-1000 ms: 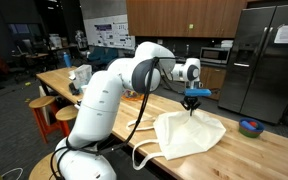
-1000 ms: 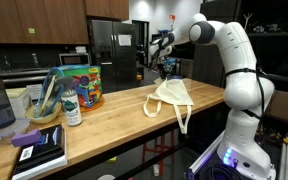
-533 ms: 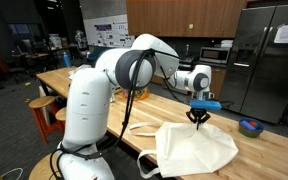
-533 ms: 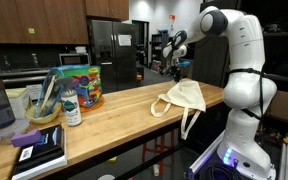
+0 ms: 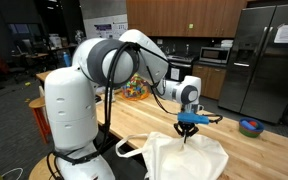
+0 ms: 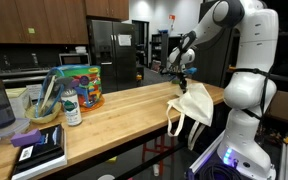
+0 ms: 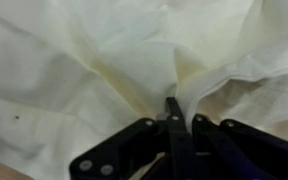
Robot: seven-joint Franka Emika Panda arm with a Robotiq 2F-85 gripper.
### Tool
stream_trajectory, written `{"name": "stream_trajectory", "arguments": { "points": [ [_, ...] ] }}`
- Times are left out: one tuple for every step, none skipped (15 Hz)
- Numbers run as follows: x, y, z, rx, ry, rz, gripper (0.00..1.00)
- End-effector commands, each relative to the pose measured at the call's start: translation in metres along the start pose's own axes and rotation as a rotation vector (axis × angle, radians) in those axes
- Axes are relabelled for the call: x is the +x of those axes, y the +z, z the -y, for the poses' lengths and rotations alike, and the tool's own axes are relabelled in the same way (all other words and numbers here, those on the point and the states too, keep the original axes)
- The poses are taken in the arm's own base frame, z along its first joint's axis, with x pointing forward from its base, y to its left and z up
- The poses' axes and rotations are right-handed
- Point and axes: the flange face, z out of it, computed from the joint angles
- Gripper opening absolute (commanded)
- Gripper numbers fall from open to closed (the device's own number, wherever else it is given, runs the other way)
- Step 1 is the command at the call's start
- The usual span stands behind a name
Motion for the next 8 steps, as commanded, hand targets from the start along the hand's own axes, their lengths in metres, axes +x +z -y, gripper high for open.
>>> {"name": "stream_trajectory", "arguments": {
  "points": [
    [0.003, -0.006, 0.048, -0.058, -0.097, -0.006, 0.01],
    [0.012, -0.009, 0.060, -0.073, -0.135, -0.005, 0.01],
    [0.020, -0.013, 0.072, -0.087, -0.169, -0.003, 0.01],
    [0.030, -0.017, 0.085, -0.102, -0.207, -0.001, 0.01],
    [0.043, -0.022, 0.099, -0.120, -0.251, 0.001, 0.01],
    [0.054, -0.027, 0.113, -0.134, -0.292, 0.002, 0.01],
    [0.069, -0.030, 0.128, -0.147, -0.337, 0.003, 0.01],
    [0.082, -0.034, 0.143, -0.158, -0.379, 0.003, 0.01]
  ]
}}
